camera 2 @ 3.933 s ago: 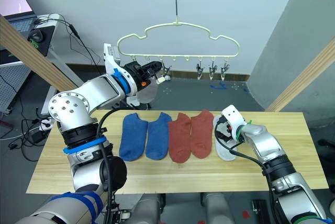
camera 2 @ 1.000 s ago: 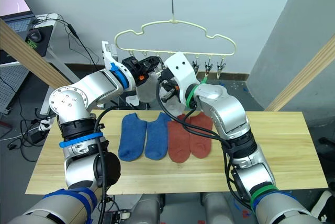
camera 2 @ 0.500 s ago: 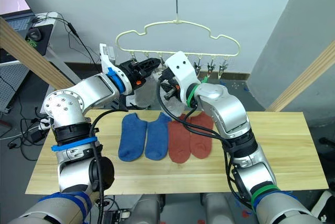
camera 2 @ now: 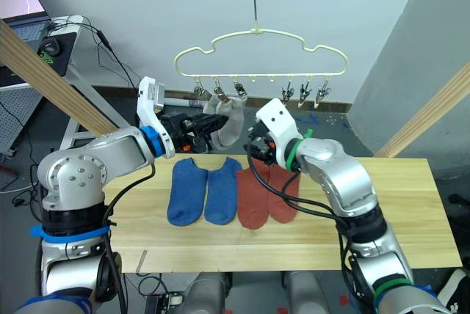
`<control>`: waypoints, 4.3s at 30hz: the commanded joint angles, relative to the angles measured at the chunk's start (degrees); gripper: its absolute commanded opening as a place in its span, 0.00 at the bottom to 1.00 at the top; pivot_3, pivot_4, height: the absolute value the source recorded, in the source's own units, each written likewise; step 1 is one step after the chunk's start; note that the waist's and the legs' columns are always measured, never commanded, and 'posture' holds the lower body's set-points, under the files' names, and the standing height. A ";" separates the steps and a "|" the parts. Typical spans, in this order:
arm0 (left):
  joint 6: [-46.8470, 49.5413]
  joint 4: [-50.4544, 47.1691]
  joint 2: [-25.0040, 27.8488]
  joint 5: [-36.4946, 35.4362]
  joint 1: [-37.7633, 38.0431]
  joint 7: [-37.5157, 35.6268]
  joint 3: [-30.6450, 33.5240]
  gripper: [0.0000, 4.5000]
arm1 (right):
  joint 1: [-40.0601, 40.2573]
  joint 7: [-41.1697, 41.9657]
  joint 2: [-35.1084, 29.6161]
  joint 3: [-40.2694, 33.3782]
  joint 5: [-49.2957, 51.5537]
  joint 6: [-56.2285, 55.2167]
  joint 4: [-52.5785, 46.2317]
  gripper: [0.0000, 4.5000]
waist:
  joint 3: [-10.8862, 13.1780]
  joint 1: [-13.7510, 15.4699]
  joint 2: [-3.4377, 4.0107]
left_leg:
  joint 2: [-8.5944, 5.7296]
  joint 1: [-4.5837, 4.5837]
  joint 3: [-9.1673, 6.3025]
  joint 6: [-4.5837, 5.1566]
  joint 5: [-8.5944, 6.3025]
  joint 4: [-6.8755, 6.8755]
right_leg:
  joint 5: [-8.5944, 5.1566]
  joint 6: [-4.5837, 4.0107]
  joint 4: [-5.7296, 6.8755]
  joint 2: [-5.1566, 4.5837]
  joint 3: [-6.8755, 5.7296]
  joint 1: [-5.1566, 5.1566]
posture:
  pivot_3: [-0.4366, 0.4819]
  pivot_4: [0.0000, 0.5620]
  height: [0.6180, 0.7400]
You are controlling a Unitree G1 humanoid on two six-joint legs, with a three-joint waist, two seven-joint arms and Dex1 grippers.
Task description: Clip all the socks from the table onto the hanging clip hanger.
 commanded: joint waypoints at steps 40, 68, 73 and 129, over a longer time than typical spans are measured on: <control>-63.33 26.22 -18.74 51.50 -0.39 2.14 -15.69 0.53 | 22.51 -6.16 -20.52 -41.08 42.07 9.13 -26.41 0.61 | -0.35 -0.15 0.03 | -0.07 -0.01 0.06 0.13 0.01 0.25 | 0.09 0.01 0.00 0.02 0.04 0.15 | 0.42 0.42 1.00; -64.42 31.03 -22.50 53.74 -4.63 5.07 -14.26 0.53 | 24.28 -14.40 -28.14 -38.99 52.80 0.58 -23.71 0.61 | -0.89 -0.61 0.07 | -0.10 0.04 0.04 0.24 0.09 0.48 | 0.13 0.03 0.39 0.04 0.07 0.17 | 0.41 0.42 1.00; -64.30 30.56 -23.26 53.37 -5.15 5.03 -13.92 0.53 | 25.15 -15.57 -29.09 -38.57 53.61 -0.71 -23.62 0.61 | -0.90 -0.70 0.07 | -0.10 0.07 0.06 0.25 0.09 0.49 | 0.13 0.03 0.44 0.04 0.08 0.17 | 0.40 0.43 1.00; -51.49 19.54 -28.37 52.45 -3.81 12.06 -11.96 0.53 | 27.01 -24.39 -36.25 -31.34 63.69 -9.85 -22.84 0.61 | -0.85 -0.71 0.01 | -0.10 -0.01 0.06 0.30 0.10 1.17 | -0.01 0.38 0.74 0.10 0.26 0.22 | 0.42 0.54 1.00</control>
